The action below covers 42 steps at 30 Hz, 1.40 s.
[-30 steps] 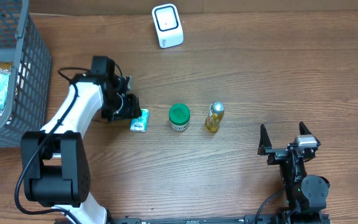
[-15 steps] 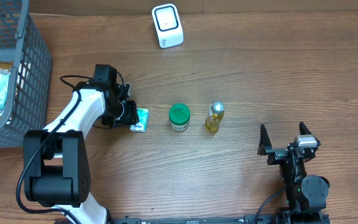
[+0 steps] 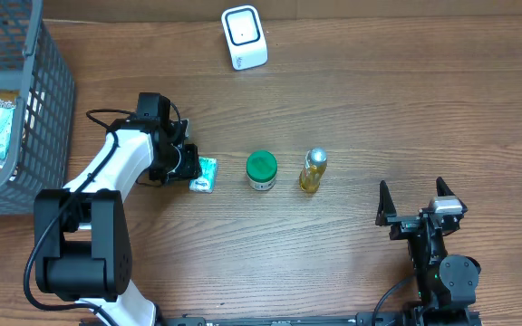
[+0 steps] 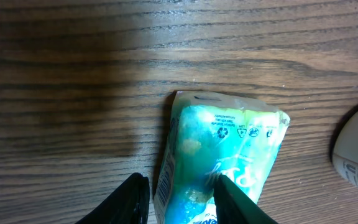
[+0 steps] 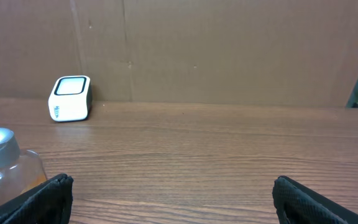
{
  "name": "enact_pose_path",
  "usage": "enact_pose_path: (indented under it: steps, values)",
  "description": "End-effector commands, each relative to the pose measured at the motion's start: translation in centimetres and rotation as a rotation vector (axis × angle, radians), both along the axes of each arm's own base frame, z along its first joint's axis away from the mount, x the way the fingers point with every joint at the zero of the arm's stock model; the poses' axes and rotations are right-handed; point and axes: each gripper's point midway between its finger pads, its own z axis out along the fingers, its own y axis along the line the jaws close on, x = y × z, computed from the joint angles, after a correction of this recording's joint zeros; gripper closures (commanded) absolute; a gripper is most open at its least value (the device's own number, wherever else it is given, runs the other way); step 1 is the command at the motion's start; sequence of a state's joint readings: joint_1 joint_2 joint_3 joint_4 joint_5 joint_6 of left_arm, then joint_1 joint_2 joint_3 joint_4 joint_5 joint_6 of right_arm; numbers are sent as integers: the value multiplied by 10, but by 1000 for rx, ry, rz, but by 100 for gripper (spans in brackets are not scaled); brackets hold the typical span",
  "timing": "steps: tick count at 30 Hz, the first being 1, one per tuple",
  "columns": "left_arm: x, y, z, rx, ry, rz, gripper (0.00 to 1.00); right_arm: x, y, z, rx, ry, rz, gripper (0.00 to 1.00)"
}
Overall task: Scan the item barcode
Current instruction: 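Close the left gripper on the small teal packet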
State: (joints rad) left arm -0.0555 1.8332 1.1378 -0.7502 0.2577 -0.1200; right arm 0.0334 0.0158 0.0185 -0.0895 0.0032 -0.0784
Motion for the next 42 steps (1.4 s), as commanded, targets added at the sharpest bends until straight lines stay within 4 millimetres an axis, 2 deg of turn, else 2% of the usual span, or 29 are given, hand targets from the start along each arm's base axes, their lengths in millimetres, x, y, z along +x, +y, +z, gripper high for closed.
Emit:
enact_pose_path:
  steps: [1,7,9,12,14,18,25,31,33,38,40,42]
  values:
    - [-4,-1,-9,3,31,10,62,0,1,-4,-1,4,6,0]
    - [-11,-2,-29,6,94,8,64,0,1,-4,-1,4,6,0]
    - [-14,-2,-36,8,115,4,74,0,1,-4,-1,4,6,0]
    - [-18,-2,-44,11,142,3,96,0,1,-4,-1,4,6,0]
    - [-18,-2,-44,9,141,4,96,0,1,-4,-1,4,6,0]
    - [-4,-1,-28,8,113,8,96,0,1,-4,-1,4,6,0]
    - [11,-8,39,-51,137,-24,96,0,1,-4,-1,4,6,0]
    - [19,-6,73,-24,125,-42,96,0,1,-4,-1,4,6,0]
    - [18,4,73,47,142,13,96,0,1,-4,-1,4,6,0]
    - [11,44,72,425,155,225,96,0,1,-4,-1,4,6,0]
    - [10,48,79,572,115,269,96,0,1,-4,-1,4,6,0]
    - [12,44,85,686,51,285,96,0,1,-4,-1,4,6,0]
